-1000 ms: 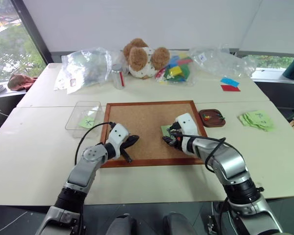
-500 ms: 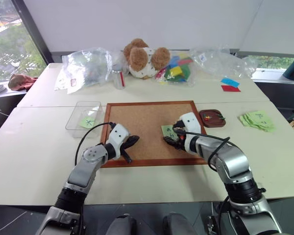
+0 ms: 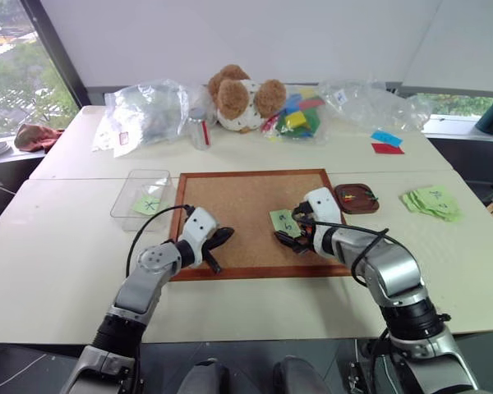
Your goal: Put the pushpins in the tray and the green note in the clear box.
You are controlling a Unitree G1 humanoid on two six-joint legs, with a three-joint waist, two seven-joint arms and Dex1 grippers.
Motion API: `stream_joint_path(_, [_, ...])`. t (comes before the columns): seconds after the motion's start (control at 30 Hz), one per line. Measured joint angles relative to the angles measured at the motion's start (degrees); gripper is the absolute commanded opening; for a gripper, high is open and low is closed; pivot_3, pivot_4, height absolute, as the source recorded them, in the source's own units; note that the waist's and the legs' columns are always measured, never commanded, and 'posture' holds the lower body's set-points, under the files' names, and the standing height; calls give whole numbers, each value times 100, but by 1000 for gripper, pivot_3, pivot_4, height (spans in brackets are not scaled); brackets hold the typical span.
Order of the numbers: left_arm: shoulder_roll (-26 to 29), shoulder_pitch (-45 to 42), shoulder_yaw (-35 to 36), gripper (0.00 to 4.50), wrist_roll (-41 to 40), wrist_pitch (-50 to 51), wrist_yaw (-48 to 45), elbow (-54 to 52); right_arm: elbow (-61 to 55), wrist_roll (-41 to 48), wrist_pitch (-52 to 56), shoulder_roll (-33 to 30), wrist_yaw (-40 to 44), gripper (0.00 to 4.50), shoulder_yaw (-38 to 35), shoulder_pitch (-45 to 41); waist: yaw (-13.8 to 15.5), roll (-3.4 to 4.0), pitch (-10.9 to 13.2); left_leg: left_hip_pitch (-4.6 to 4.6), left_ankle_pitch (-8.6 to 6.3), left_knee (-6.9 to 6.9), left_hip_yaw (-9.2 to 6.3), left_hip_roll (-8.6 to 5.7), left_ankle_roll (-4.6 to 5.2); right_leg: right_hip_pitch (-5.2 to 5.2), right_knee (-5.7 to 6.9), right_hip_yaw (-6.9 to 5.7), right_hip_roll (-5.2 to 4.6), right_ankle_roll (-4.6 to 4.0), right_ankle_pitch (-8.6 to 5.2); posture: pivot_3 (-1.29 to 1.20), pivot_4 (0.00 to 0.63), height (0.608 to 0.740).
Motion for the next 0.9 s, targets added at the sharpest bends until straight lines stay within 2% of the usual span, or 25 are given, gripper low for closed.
stream_joint_path(0.23, [-4, -8, -19, 0, 0, 0, 0, 7, -93, -6, -83, -194, 197, 4474, 5, 106, 9, 0, -3, 0, -1, 0, 0, 0, 1, 2, -5, -1, -1, 0, 0, 0, 150, 740])
stream_joint_path(0.6, [-12, -45, -22, 0, 0, -8, -12, 56, -95, 100, 60, -144, 252, 4474, -77, 147, 10, 0, -21, 0, -1, -2, -1, 0, 2, 4, -7, -1, -2, 0, 0, 0, 150, 740])
stream_joint_path(0.7, [-17, -46, -23, 0, 1, -9, -12, 69, -99, 110, 63, -134, 262, 3646, -65, 160, 10, -1, -31, 1, -1, -2, -1, 0, 2, 4, -8, -1, -2, -1, 0, 0, 150, 740])
stream_joint_path(0.9, [-33, -56, -22, 0, 7, -12, -9, 107, -144, 108, 63, -131, 277, 926, -5, 231, 5, -6, -54, 6, -2, -2, -1, 0, 3, 12, -10, 0, -3, -1, -1, 0, 150, 740])
